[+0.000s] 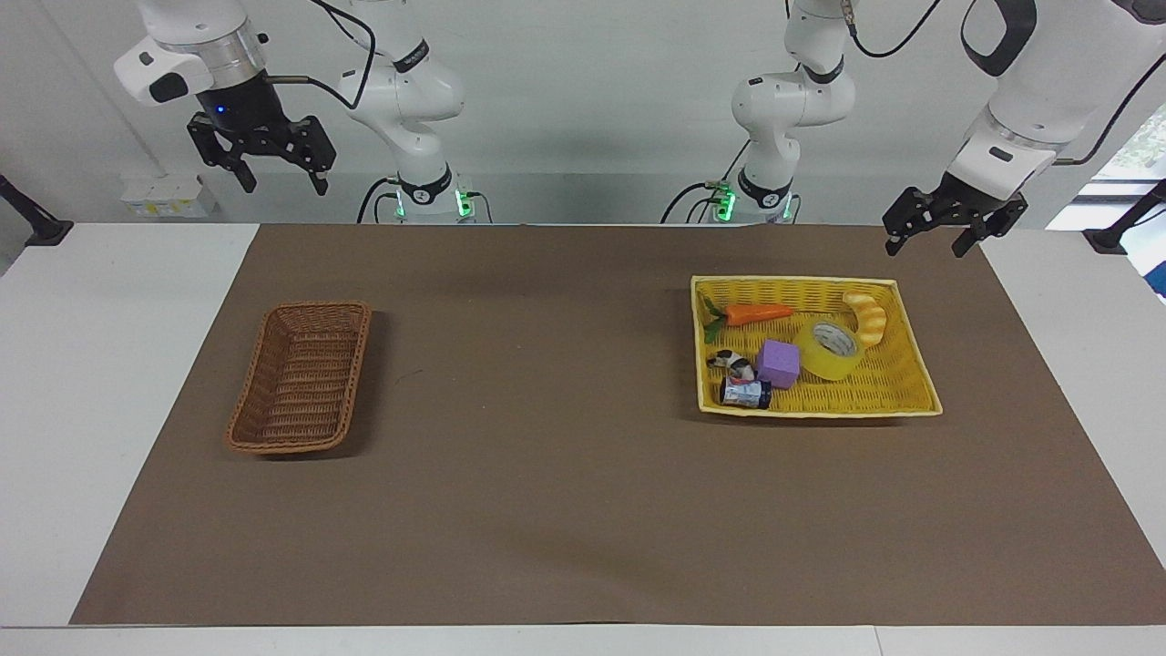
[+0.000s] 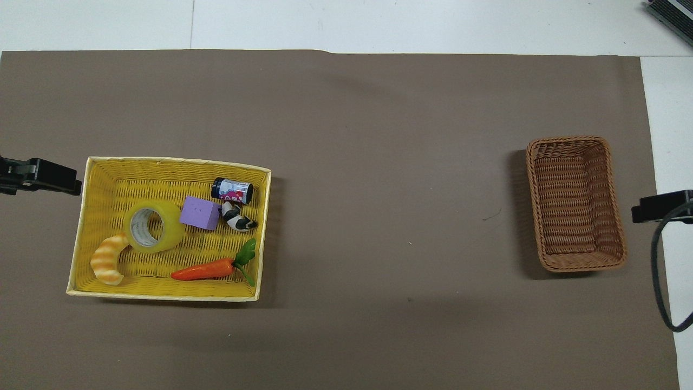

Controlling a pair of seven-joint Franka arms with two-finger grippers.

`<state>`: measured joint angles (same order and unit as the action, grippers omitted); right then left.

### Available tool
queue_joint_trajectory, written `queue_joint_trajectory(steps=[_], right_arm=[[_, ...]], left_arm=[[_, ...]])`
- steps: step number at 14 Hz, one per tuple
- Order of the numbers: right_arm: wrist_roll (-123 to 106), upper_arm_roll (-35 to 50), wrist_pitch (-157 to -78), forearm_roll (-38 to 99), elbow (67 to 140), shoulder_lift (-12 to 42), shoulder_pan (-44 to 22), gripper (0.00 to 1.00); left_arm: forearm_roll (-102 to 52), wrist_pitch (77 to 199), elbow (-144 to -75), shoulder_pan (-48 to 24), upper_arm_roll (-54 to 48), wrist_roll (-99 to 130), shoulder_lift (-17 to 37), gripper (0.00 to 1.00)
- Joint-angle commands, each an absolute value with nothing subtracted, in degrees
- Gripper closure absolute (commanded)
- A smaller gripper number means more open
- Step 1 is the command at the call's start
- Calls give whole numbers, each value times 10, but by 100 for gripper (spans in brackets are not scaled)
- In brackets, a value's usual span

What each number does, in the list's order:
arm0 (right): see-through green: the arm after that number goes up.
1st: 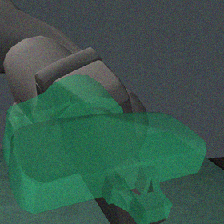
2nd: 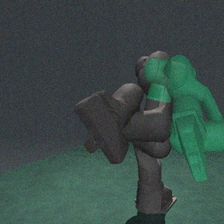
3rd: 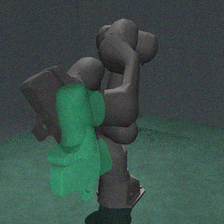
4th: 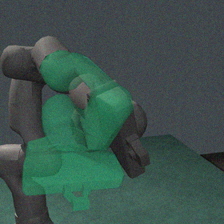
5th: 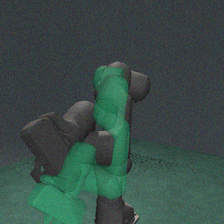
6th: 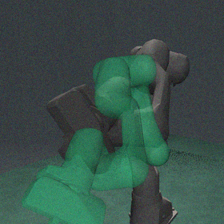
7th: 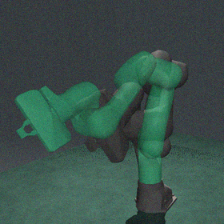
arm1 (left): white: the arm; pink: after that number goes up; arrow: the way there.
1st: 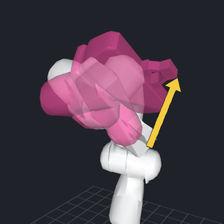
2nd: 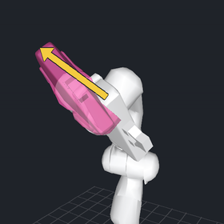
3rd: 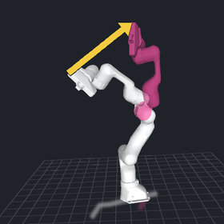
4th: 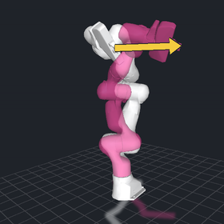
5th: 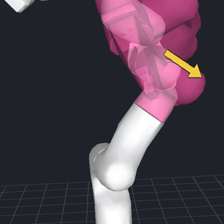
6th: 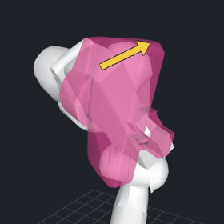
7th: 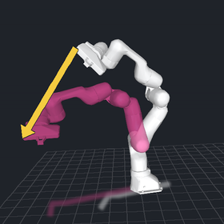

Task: Move tape to another basket

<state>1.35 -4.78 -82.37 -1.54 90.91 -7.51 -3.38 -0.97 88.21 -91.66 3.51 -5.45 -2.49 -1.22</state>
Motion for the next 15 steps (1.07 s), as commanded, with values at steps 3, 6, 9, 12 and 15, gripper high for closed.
queue_joint_trajectory(steps=[3,6,9,12,15], right_arm=[[39,-45,-832,-20,925,-89,-31,0],[40,-46,-826,-31,891,-66,-29,0],[44,-46,-825,-24,883,-60,-27,0],[55,-45,-831,-20,886,-62,-30,0],[55,-45,-828,-20,892,-65,-30,0]], left_arm=[[-17,899,-957,43,-54,-54,-43,0],[-17,901,-967,54,-54,-88,-43,0],[-30,925,-997,76,-54,-133,-45,0],[-69,965,-1037,109,-54,-195,-47,0],[-103,1013,-1079,133,-54,-247,-45,0]])
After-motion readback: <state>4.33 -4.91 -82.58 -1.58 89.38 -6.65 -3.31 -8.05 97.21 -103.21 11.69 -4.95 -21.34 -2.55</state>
